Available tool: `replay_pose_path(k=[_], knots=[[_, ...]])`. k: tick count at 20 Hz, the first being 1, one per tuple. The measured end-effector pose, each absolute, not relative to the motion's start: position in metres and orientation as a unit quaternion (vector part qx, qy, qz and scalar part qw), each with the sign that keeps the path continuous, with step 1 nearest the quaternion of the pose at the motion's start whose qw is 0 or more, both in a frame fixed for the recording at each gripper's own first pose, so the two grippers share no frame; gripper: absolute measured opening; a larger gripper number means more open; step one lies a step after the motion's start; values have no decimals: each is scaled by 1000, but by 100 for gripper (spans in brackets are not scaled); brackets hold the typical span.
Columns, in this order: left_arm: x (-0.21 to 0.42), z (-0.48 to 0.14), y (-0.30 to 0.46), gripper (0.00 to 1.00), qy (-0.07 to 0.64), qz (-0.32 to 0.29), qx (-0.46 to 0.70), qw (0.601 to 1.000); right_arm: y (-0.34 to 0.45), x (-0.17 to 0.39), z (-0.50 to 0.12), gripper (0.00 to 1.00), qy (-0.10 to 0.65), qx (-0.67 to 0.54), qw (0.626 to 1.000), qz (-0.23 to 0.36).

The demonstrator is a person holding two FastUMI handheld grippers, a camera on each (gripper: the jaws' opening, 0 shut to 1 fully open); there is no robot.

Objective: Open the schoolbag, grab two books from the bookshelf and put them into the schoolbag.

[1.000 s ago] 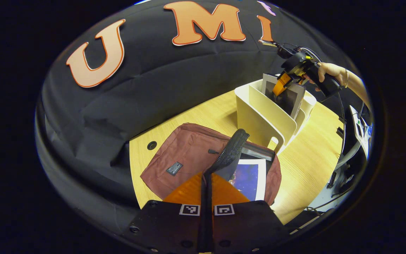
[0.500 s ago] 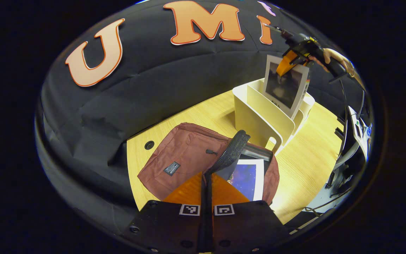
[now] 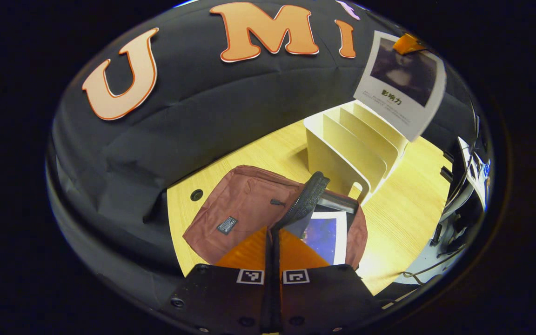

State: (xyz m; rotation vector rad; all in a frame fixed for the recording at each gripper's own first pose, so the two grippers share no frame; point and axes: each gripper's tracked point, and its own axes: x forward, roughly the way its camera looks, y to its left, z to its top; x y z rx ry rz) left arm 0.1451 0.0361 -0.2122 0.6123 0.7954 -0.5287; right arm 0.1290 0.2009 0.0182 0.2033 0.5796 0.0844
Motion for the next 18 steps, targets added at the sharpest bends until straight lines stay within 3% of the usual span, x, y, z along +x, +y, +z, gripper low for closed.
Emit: replay_pose_path(k=[6,10,18], knots=[[140,-203,30,1,369,-258,292,844,216,58,-26,39,261,246,930,82],[139,-197,27,1,364,-259,303,842,218,41,-92,38,241,353,901,77],[133,-189,13,1,354,-268,326,835,256,65,-222,38,267,491,825,79]])
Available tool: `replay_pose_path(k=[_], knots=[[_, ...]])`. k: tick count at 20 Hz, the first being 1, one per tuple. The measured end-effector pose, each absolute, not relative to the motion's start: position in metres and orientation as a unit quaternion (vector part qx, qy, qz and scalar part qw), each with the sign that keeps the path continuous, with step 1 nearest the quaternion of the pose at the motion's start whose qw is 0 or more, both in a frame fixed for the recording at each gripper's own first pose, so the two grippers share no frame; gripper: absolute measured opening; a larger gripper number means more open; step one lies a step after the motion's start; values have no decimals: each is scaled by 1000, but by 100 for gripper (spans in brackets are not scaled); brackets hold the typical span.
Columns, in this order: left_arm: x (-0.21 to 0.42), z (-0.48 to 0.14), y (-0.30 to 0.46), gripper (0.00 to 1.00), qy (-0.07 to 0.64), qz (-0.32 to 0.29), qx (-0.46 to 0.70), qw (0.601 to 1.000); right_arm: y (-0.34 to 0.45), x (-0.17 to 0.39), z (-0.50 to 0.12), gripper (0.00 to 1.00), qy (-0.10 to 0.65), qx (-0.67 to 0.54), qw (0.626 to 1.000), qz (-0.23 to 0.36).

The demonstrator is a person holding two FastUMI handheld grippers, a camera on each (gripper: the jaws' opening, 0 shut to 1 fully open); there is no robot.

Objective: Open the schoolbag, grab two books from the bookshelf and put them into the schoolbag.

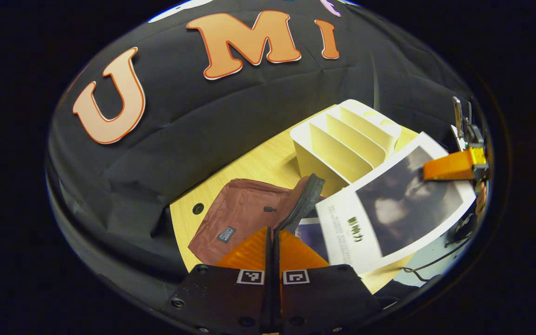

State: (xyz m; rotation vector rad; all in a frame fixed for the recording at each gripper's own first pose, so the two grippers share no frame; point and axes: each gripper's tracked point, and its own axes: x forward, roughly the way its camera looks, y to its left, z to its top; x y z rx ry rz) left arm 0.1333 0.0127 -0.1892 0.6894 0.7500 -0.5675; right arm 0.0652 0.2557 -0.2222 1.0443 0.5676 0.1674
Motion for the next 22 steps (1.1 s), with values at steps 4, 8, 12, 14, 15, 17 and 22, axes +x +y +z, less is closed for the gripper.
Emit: replay_pose_path(k=[4,8,12,14,15,17,22], knots=[[127,-188,8,1,350,-270,315,840,286,100,-261,38,277,516,807,74],[122,-186,2,1,343,-276,327,836,324,121,-281,38,275,519,804,92],[115,-188,-6,1,338,-290,325,834,355,133,-294,38,280,501,813,94],[113,-191,-15,1,340,-303,306,836,361,141,-293,39,267,506,816,82],[113,-190,-17,1,339,-305,301,837,367,143,-294,38,261,500,822,79],[110,-180,-13,1,328,-299,323,836,381,148,-302,38,267,489,826,79],[119,-179,2,1,322,-282,337,839,387,122,-329,42,333,446,828,59]])
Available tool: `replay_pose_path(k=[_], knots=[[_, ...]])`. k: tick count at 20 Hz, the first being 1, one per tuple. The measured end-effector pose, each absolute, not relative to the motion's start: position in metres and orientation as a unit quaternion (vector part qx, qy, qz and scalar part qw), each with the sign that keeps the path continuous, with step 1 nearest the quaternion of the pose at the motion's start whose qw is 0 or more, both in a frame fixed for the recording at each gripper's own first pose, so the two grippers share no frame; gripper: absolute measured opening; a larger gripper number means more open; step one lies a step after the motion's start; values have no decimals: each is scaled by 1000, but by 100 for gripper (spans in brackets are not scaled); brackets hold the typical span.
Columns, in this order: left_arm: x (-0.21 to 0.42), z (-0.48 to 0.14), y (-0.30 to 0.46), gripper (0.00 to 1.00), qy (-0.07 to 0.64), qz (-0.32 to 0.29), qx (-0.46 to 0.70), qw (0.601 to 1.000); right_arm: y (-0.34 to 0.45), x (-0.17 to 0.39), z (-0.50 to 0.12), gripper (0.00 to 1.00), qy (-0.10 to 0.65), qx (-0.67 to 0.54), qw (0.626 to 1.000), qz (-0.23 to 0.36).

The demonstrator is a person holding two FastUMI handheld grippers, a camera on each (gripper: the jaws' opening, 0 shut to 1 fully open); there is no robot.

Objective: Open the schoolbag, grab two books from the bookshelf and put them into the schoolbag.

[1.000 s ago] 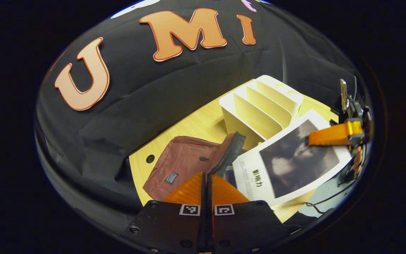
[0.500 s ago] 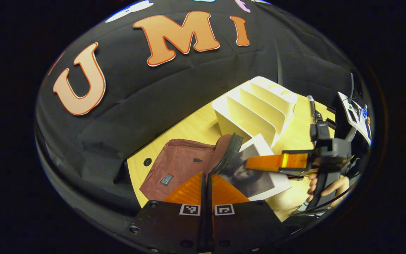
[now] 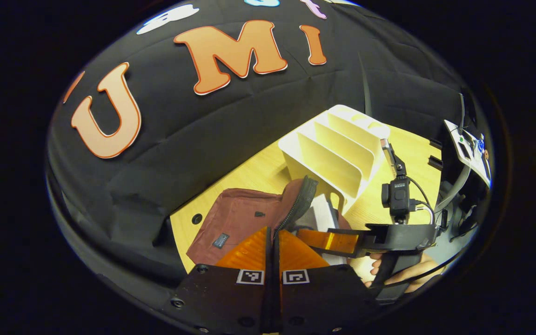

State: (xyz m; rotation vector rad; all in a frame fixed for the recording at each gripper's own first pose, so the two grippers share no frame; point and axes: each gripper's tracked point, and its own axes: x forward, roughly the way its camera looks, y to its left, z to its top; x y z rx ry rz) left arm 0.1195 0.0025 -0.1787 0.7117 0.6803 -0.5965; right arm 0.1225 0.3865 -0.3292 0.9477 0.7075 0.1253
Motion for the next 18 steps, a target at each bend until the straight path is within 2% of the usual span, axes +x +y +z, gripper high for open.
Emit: replay_pose_path(k=[1,3,4,6,13,18], knots=[[120,-182,5,1,324,-279,334,840,383,119,-332,34,345,432,831,57],[120,-183,8,1,330,-278,324,842,376,107,-334,85,370,401,836,52],[120,-184,8,1,332,-279,319,843,370,100,-334,96,381,380,842,49],[119,-184,10,1,331,-278,317,844,350,91,-328,98,382,357,852,38],[106,-201,11,1,339,-279,307,844,280,66,-301,98,376,375,847,-4],[82,-221,-3,1,352,-265,320,839,221,52,-288,98,397,349,849,1]])
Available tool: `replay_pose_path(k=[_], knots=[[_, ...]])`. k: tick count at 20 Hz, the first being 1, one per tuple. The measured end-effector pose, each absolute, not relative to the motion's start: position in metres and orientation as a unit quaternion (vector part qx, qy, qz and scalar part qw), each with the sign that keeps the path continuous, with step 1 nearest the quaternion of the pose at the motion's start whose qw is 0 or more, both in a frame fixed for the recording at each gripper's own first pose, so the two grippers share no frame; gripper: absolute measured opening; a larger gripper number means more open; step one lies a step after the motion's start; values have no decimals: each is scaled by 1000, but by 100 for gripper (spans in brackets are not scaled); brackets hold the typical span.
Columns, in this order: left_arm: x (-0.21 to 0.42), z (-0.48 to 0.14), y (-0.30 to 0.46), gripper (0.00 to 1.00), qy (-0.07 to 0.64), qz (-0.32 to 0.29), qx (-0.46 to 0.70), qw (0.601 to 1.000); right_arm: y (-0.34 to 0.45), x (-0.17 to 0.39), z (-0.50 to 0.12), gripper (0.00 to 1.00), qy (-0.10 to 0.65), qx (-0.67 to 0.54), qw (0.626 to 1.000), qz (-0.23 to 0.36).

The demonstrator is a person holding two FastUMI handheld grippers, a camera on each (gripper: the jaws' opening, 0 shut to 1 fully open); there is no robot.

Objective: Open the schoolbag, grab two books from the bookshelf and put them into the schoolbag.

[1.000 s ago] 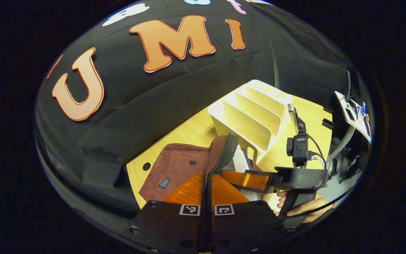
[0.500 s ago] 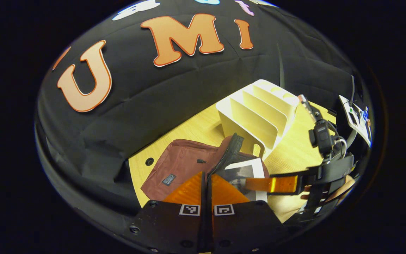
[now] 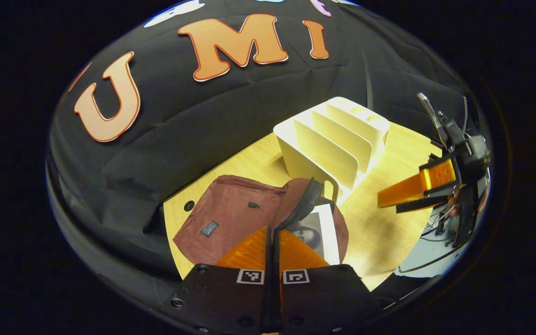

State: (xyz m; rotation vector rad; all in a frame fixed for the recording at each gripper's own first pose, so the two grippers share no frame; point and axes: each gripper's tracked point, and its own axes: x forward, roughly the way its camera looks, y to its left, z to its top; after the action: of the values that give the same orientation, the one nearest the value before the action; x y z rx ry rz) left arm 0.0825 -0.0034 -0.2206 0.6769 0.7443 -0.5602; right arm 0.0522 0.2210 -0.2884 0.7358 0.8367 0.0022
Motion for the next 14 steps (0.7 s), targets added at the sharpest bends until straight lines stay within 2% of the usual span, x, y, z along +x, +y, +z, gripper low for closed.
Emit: replay_pose_path(k=[2,6,7,10,11,13,14], knots=[[73,-229,-8,1,363,-242,320,841,197,51,-286,98,411,322,853,9],[45,-257,-20,11,409,-208,276,845,149,57,-275,98,436,266,859,30],[38,-263,-22,30,420,-194,265,846,138,61,-268,98,437,258,861,35],[21,-276,-17,75,437,-138,245,854,103,68,-257,98,441,217,869,47],[12,-279,-20,79,441,-124,236,857,92,68,-255,98,444,203,871,52],[-2,-279,-27,81,445,-100,218,863,76,69,-250,98,451,179,872,64],[-8,-274,-32,90,442,-89,211,867,68,69,-246,98,452,170,873,69]])
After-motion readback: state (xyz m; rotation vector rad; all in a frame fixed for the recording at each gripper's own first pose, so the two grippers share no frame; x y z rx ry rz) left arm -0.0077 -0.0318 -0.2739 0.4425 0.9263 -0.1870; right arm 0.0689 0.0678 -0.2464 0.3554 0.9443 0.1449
